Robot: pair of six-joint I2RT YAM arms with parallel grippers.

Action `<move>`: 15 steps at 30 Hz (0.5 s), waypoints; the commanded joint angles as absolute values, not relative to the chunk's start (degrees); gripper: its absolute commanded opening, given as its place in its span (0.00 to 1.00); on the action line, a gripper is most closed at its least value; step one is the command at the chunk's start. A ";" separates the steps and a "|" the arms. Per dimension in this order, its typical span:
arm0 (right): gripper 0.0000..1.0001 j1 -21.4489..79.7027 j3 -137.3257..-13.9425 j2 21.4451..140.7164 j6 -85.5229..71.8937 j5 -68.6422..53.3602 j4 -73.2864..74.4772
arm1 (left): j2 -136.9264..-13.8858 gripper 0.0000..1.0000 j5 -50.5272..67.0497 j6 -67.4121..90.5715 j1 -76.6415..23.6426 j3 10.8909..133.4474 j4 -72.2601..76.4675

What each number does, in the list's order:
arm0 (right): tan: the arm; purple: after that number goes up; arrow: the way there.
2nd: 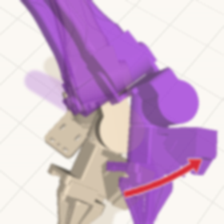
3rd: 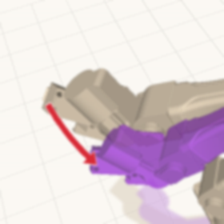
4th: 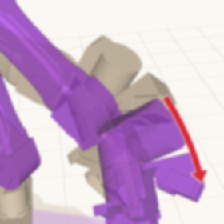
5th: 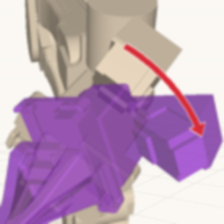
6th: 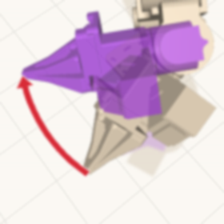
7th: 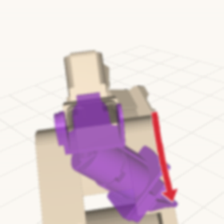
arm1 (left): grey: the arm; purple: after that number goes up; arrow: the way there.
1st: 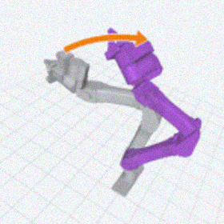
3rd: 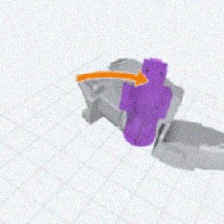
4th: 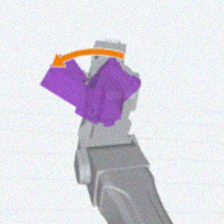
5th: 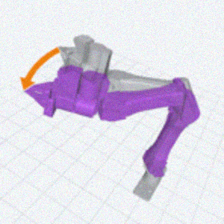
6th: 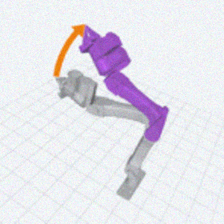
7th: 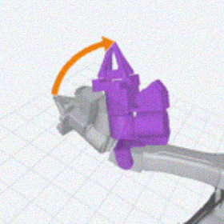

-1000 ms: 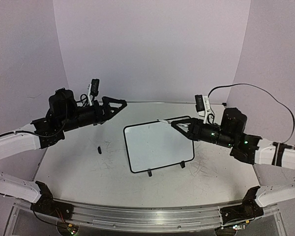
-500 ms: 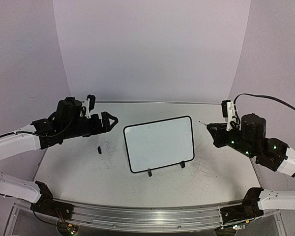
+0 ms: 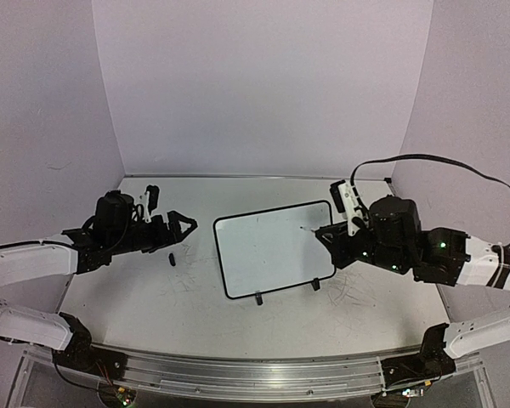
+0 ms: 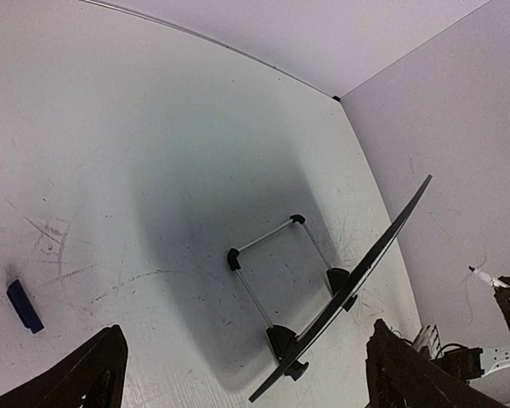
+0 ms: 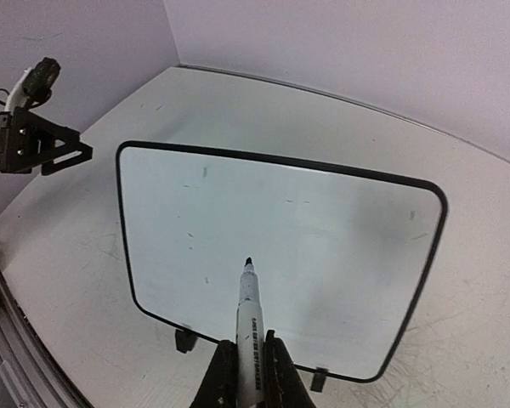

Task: Write a sentence on the whiteboard
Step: Hold the whiteboard at the center of the board.

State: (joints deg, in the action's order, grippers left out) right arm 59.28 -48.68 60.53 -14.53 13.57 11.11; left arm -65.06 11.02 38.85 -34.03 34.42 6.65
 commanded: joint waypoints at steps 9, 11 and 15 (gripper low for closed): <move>0.00 68.03 -56.33 76.88 -10.92 16.66 -3.32 | -70.21 0.86 26.67 37.79 -29.93 29.99 27.85; 0.00 68.03 -56.51 77.21 -10.54 19.31 -3.60 | -71.92 0.86 29.21 37.16 -29.94 30.58 29.42; 0.00 68.04 -56.24 76.45 -10.13 19.62 -4.60 | -73.69 0.84 30.68 35.16 -29.79 31.42 30.11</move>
State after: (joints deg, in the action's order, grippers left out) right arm 68.13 -53.79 77.38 -11.49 16.53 -0.29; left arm -72.20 25.79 37.92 -30.05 30.06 24.37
